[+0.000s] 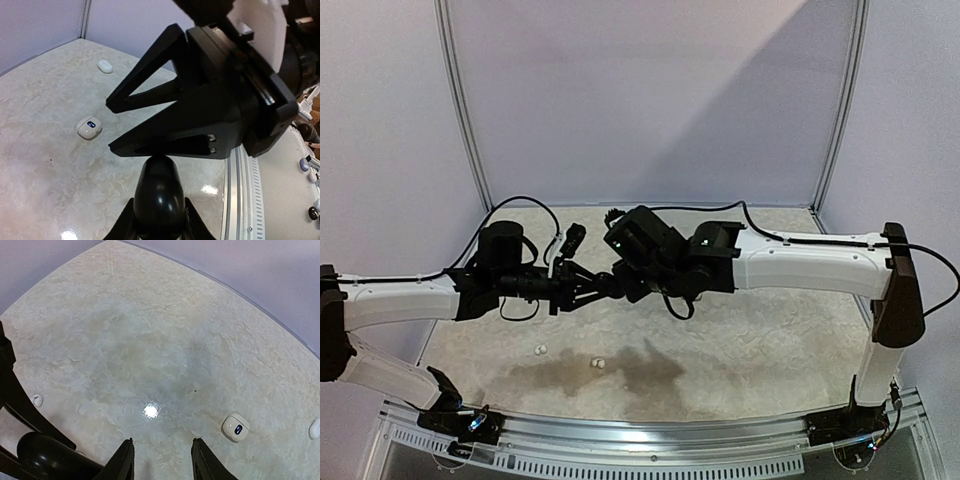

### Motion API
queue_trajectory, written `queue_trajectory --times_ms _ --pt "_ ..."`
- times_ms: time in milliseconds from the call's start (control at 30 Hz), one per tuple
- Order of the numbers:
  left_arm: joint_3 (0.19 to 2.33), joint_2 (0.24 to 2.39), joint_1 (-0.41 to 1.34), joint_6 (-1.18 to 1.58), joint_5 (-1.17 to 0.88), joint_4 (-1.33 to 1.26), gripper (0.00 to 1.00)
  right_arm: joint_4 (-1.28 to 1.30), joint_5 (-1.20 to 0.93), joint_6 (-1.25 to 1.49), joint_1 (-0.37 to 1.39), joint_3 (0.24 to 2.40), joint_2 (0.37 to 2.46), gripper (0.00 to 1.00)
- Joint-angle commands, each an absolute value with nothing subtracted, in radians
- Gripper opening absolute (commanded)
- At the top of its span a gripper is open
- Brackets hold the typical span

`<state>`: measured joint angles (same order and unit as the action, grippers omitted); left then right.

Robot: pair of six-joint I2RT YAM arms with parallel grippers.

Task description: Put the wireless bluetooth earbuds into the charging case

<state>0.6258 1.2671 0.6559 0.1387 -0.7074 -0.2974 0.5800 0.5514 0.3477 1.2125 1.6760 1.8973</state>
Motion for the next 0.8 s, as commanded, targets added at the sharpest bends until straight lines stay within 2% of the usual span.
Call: queue_trajectory --times_ms 0,200,367,400,433,500,767 --pt "0.686 1.259 0.657 0.221 -0.607 -0.242 0.0 0.641 0.582 0.487 1.169 1.63 1.862 0.41" --pt "0.838 1.339 0.646 0.181 -0.486 0.094 0.0 0.866 0.553 0.601 0.861 1.61 1.793 0.47" --pt "1.063 1.511 0.593 0.182 -0.465 0.365 0.0 0.883 0.438 0.53 0.613 1.579 1.809 0.59" --pt "1.108 1.557 0.581 0.193 -0.465 0.408 0.0 0.878 0.4 0.515 0.563 1.577 1.817 0.64" --pt "1.163 1.601 0.572 0.205 -0.466 0.437 0.0 0.877 0.362 0.496 0.517 1.581 1.831 0.71" --pt "1.233 1.694 0.557 0.234 -0.474 0.472 0.0 0.89 0.311 0.486 0.429 1.608 1.881 0.76" --pt "1.42 2.003 0.517 0.377 -0.472 0.452 0.0 0.902 0.228 0.464 0.25 1.769 2.108 0.85"
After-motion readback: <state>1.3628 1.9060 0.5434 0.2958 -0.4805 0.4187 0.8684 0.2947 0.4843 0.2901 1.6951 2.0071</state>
